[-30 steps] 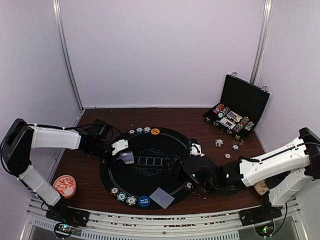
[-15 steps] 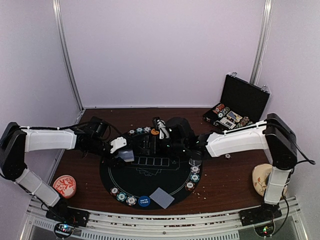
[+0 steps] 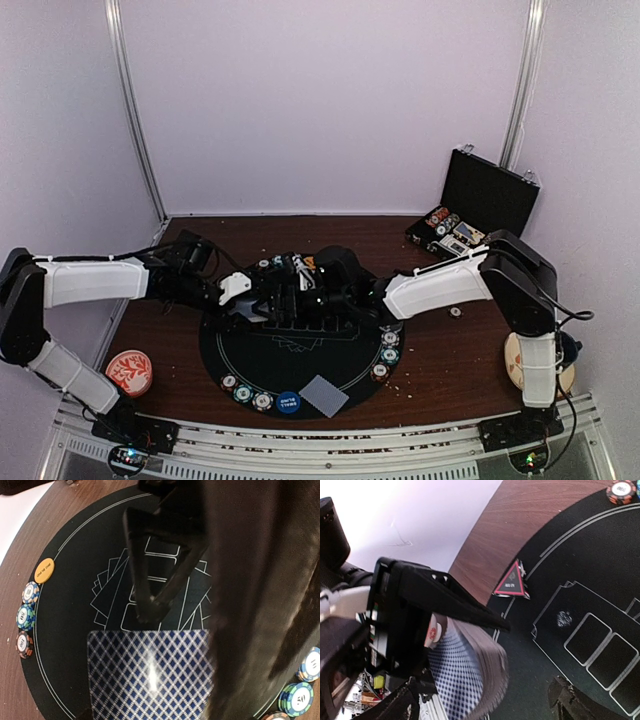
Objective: Distribute texas hold em gaming equipment
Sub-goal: Pick up the poker card from the face-down deck piles.
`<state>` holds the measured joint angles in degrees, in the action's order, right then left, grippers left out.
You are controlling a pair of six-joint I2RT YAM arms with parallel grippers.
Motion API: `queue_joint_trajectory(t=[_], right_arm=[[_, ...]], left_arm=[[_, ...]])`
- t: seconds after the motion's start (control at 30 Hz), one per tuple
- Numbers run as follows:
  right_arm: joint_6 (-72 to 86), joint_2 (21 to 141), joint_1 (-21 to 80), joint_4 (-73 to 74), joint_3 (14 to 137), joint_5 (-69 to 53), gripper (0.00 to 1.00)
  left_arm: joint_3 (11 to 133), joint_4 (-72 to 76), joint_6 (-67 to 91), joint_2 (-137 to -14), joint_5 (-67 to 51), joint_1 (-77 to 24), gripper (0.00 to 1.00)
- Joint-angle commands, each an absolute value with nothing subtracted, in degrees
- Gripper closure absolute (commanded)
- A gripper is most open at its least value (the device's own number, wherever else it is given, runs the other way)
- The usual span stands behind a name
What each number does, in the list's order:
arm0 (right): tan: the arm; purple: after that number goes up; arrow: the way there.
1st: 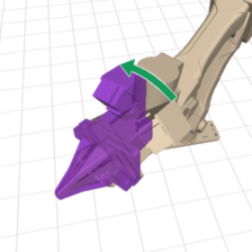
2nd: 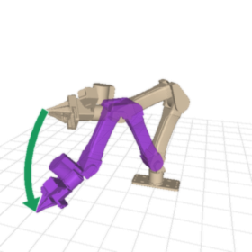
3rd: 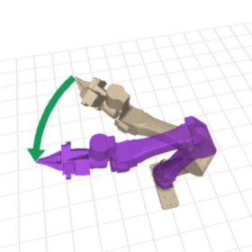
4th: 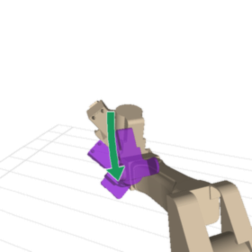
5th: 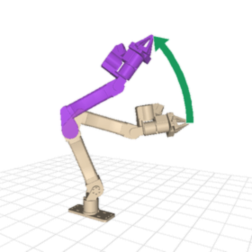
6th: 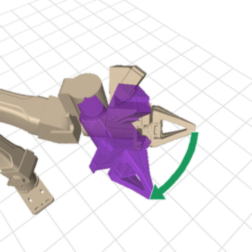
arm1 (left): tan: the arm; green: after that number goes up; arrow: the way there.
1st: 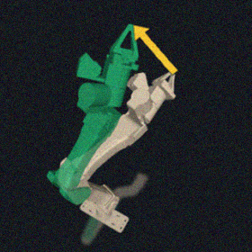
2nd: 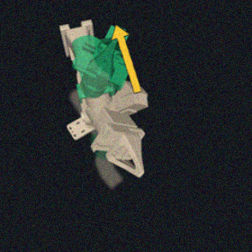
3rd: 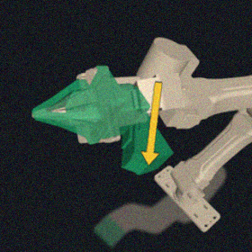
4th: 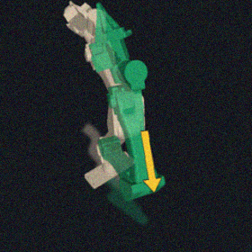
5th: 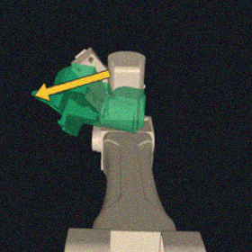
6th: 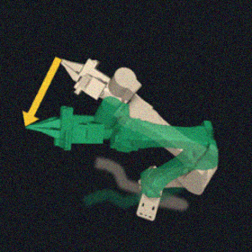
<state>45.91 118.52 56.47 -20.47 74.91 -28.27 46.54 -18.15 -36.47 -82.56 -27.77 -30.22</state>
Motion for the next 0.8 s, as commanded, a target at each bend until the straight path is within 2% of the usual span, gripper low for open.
queue_joint_trajectory(t=[0.0,0.1,0.37,0.63,0.77], right_arm=[[47.38,121.44,56.14,-22.46,79.12,-30.35,0.1],[47.28,123.08,55.95,-21.13,81.08,-30.0,0.14],[46.99,124.32,54.9,-18.93,82.74,-27.17,0.33],[46.35,123.9,53.43,-18.5,80.27,-26.47,0.59],[45.44,122.96,52.81,-17.93,79.14,-26.08,0.64]], left_arm=[[46.15,-18.08,-37.75,-81.01,-29.85,-30.53,0.9],[46.05,-18.32,-38.11,-80.95,-30.35,-30.5,0.9],[46.04,-19.16,-38.8,-80.99,-31.65,-30.57,0.89],[45.97,-19.11,-38.78,-80.95,-31.74,-30.58,0.89],[45.97,-19.16,-38.75,-81.13,-31.49,-30.56,0.9]])
